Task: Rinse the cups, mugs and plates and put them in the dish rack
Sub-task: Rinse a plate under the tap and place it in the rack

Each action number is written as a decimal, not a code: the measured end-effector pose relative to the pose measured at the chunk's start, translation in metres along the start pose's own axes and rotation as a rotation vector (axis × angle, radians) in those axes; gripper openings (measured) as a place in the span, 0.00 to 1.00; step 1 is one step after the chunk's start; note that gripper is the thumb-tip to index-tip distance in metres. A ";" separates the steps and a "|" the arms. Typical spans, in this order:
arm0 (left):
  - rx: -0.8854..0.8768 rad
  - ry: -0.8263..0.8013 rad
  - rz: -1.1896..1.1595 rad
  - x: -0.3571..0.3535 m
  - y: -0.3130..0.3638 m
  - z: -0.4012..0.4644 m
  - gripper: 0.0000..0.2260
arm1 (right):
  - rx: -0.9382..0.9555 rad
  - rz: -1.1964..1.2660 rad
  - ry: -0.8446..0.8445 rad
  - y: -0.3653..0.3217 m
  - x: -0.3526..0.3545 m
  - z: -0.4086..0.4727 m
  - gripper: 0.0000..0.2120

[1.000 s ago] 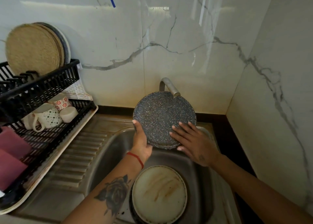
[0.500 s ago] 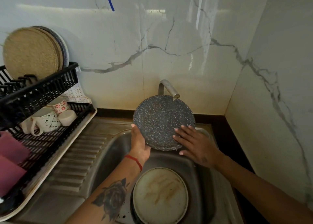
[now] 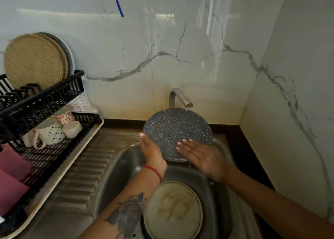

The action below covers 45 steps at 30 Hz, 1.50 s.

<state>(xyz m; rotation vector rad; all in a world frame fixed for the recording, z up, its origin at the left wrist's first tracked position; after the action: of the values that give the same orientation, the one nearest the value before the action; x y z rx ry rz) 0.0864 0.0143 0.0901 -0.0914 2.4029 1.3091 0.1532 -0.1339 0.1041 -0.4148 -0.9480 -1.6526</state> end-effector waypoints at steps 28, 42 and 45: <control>-0.151 0.086 -0.086 -0.011 -0.013 -0.031 0.16 | -0.192 0.136 -0.069 -0.021 -0.020 0.020 0.30; -0.058 -0.017 -0.033 -0.001 -0.016 -0.013 0.11 | -0.197 0.119 -0.115 -0.032 -0.022 0.012 0.25; -0.086 -0.043 0.083 0.001 -0.005 -0.005 0.16 | 0.009 0.173 -0.087 -0.011 -0.013 -0.010 0.22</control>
<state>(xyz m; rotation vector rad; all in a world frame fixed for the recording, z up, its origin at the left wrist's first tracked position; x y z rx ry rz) 0.0848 0.0080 0.0883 0.0130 2.3369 1.4369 0.1489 -0.1328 0.0847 -0.5509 -0.9565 -1.4826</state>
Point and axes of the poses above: each hand's wrist, its own z-axis towards the middle knuckle, its own x-axis out of the back of the hand, y = z × x, the point moved 3 cm from there along z, towards the middle knuckle, and after that the axes turned 8 degrees about y, right-handed, at the moved point
